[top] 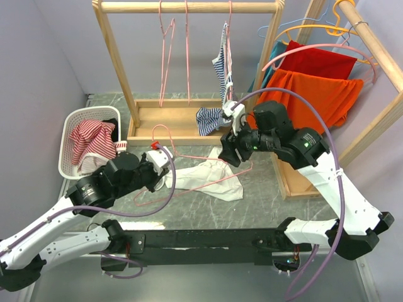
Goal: Remove the tank top from the hanger
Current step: Place the hanger at the clothesline, then pick up the tank top from the center of the board.
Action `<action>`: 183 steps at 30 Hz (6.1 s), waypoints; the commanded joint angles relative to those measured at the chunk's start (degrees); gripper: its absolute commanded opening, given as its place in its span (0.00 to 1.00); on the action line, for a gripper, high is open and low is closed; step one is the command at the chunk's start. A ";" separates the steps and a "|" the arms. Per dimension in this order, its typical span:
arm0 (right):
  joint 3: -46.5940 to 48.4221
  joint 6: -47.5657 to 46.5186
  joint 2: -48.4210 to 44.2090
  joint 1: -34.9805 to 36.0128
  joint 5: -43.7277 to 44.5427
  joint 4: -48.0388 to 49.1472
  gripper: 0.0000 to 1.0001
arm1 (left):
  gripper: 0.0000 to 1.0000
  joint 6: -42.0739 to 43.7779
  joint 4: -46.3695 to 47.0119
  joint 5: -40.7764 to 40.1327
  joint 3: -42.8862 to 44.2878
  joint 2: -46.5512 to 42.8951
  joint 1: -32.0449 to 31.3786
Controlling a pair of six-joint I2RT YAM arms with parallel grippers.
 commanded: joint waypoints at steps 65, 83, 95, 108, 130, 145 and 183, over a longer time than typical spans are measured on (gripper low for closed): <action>-8.03 35.07 -8.08 -2.55 25.04 4.45 0.00 | 0.99 -15.52 11.26 -33.02 1.47 -2.88 -0.95; 17.98 33.84 11.93 8.00 53.39 8.42 0.00 | 0.99 -24.57 8.98 -36.01 4.54 6.61 -0.95; 35.83 24.80 22.67 8.70 57.39 13.69 0.00 | 0.99 -37.05 9.86 -33.37 -1.60 10.12 -0.95; 49.90 19.08 34.19 4.58 52.03 14.48 0.00 | 0.99 -37.59 14.17 -25.72 -4.86 14.96 -0.95; 31.02 20.05 19.28 3.69 45.18 20.36 0.72 | 0.99 -33.63 17.68 -18.78 -4.77 24.79 -0.95; 7.46 20.83 -5.26 3.87 39.11 27.04 0.92 | 0.99 -33.72 22.95 -17.56 -1.70 38.76 1.86; -5.20 22.77 -14.15 3.43 47.46 26.17 0.99 | 0.01 -36.70 17.43 -10.76 -0.55 35.50 2.39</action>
